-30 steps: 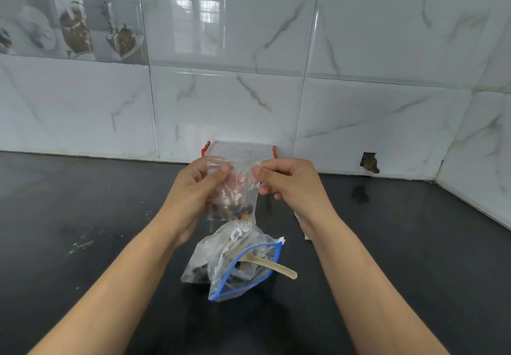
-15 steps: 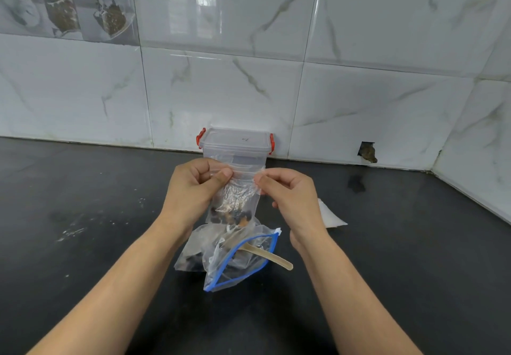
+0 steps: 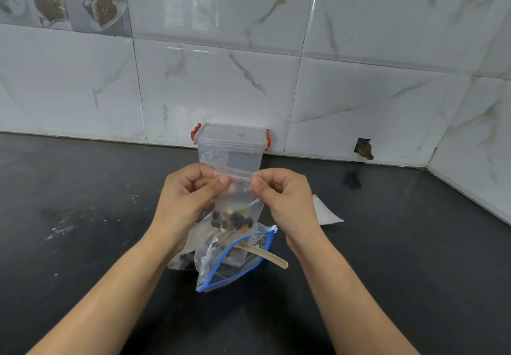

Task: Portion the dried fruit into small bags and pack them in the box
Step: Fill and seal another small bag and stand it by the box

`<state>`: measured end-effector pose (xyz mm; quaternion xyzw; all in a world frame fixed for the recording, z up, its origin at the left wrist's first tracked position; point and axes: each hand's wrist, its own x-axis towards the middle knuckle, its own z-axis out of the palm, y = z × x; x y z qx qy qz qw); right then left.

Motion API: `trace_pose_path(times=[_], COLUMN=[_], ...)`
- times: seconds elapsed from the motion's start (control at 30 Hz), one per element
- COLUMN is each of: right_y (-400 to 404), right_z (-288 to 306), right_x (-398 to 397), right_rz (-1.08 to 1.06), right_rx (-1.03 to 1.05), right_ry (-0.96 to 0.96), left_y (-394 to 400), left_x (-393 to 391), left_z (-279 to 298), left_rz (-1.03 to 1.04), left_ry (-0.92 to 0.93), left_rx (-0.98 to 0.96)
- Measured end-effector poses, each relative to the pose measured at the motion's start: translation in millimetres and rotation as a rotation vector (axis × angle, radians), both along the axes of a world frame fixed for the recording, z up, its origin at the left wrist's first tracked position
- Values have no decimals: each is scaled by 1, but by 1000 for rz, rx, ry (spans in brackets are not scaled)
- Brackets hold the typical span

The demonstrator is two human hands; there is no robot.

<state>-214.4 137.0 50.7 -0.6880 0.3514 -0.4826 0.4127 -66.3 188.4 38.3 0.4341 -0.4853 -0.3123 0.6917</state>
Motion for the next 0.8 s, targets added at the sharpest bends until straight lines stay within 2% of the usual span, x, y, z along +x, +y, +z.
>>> trace_pose_path(times=[0.07, 0.13, 0.23, 0.33, 0.5, 0.8], right_y=[-1, 0, 3, 3, 2, 5], right_z=[-3, -4, -2, -4, -7, -6], right_x=[1, 1, 1, 3, 3, 6], right_rz=[-28, -10, 136, 211, 217, 213], right_rx=[-15, 38, 176, 191, 147, 120], right_ry=[15, -61, -201, -194, -205, -194], left_y=[0, 1, 1, 2, 6, 5], left_x=[0, 2, 3, -4, -8, -7], left_z=[-1, -3, -4, -3, -4, -4], left_rz=[-10, -10, -16, -12, 13, 38], left_ry=[-41, -41, -40, -109, -192, -155], left_rx=[-8, -22, -50, -90, -141, -103])
